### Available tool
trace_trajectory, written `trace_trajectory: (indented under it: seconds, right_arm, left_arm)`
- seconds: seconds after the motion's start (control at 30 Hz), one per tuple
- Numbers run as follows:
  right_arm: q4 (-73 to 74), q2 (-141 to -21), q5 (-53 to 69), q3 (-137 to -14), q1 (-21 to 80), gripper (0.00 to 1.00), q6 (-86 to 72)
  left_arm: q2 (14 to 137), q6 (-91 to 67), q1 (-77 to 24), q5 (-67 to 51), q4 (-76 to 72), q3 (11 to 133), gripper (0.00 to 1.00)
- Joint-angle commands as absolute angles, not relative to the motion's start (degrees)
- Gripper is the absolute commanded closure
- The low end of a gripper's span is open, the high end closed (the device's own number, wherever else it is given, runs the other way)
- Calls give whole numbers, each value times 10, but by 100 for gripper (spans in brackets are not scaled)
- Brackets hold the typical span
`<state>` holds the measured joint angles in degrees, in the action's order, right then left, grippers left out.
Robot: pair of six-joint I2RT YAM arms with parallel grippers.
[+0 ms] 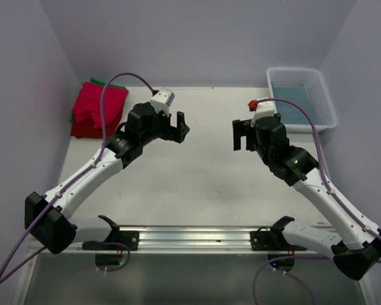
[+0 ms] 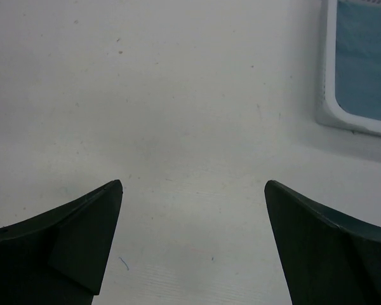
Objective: Fold and stack the t-shirts
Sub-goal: Grab the tshirt from the pile
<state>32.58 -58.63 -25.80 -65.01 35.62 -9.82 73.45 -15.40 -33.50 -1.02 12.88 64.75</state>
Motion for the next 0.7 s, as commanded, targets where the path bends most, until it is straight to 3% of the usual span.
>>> trace_trajectory:
  seconds: [0.0, 0.13, 0.37, 0.47, 0.67]
  right_arm:
    - [311, -598, -249, -664, 354, 1, -98]
    - [271, -649, -334, -672, 346, 1, -97]
    - [300, -864, -266, -831, 164, 1, -133]
    - [314, -944, -315, -902, 140, 1, -114]
    - [357, -1078, -274, -1018, 41, 1, -166]
  left_arm:
    - [721, -154, -330, -3, 105, 644, 0]
    - [724, -163, -326, -13, 103, 643, 0]
    - [730, -180, -319, -16, 138, 646, 0]
    - [715, -182, -316, -9, 152, 632, 0]
    - [651, -191, -310, -7, 147, 589, 0]
